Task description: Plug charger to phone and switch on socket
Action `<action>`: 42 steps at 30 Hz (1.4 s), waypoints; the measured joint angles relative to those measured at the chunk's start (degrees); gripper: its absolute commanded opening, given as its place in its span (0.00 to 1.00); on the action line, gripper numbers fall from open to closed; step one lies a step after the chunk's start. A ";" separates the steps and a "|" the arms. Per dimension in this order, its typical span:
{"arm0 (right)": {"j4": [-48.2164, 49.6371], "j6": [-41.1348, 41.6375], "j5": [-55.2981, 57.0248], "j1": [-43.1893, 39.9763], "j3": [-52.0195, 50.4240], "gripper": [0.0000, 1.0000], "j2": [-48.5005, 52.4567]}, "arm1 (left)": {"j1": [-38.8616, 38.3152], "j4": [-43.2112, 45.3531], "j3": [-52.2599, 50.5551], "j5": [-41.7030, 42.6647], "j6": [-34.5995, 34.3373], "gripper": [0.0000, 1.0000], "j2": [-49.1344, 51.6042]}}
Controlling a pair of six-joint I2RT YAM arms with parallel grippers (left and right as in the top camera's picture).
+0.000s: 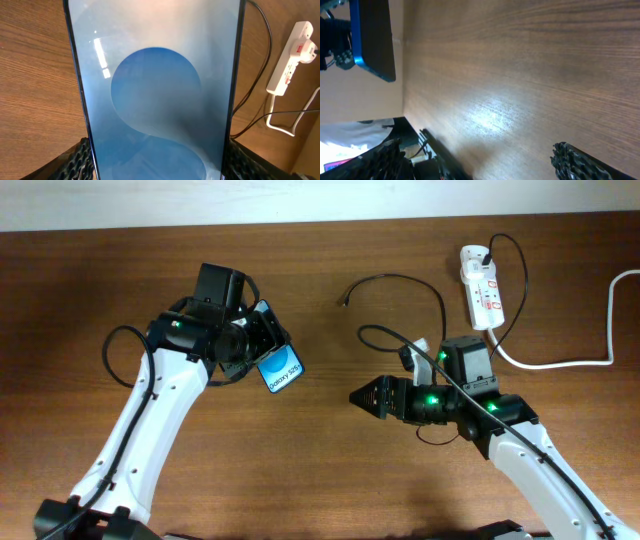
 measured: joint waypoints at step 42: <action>47.56 22.16 20.13 19.54 0.11 0.76 9.46 | -0.02 6.60 0.00 -0.87 -22.18 0.43 0.00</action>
